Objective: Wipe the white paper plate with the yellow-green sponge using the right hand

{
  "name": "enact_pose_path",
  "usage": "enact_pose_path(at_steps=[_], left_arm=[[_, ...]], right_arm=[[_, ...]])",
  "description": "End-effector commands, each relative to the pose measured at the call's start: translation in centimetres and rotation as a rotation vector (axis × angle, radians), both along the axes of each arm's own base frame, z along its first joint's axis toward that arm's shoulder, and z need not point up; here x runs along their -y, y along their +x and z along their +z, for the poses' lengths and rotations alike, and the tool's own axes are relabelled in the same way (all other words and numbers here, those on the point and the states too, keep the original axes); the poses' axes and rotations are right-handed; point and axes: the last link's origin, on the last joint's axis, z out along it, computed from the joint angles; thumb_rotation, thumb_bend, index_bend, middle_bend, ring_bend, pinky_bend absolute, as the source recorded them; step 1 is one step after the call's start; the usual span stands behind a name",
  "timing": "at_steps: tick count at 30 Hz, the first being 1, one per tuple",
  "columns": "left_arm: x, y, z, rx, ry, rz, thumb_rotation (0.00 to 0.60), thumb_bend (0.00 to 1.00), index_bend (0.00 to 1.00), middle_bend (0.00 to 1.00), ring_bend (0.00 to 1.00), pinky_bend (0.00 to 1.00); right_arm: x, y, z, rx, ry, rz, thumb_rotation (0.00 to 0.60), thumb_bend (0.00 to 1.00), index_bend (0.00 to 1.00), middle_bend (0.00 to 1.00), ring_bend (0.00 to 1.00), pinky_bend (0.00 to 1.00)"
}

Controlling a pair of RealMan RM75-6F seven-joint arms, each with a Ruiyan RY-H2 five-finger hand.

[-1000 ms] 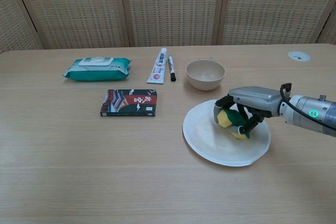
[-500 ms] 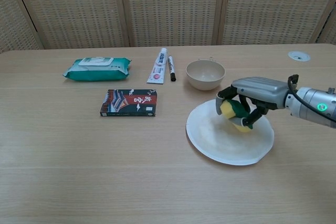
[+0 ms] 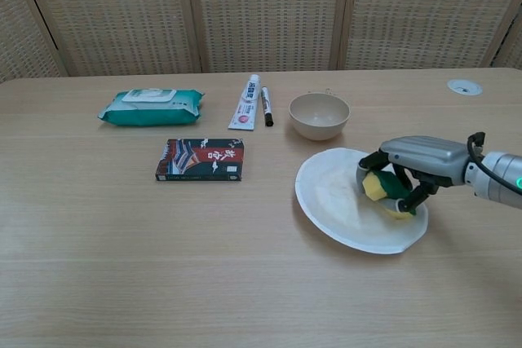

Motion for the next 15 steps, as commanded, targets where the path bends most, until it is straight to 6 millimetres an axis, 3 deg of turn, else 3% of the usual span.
enact_pose_path(at_steps=[1, 8, 15], left_arm=[[0.0, 0.0, 0.0, 0.002, 0.0, -0.001, 0.6, 0.0, 0.0, 0.0, 0.0, 0.0], [0.1, 0.1, 0.0, 0.002, -0.001, -0.005, 0.6, 0.0, 0.0, 0.0, 0.0, 0.0], [0.2, 0.2, -0.1, 0.005, -0.006, -0.011, 0.6, 0.0, 0.0, 0.0, 0.0, 0.0]], right_arm=[[-0.3, -0.3, -0.3, 0.001, 0.008, -0.009, 0.6, 0.43, 0.43, 0.53, 0.35, 0.51], [-0.4, 0.1, -0.1, 0.031, 0.0, 0.012, 0.6, 0.43, 0.43, 0.53, 0.35, 0.51], [0.0, 1.7, 1.4, 0.123, -0.035, 0.038, 0.6, 0.43, 0.43, 0.53, 0.35, 0.51]])
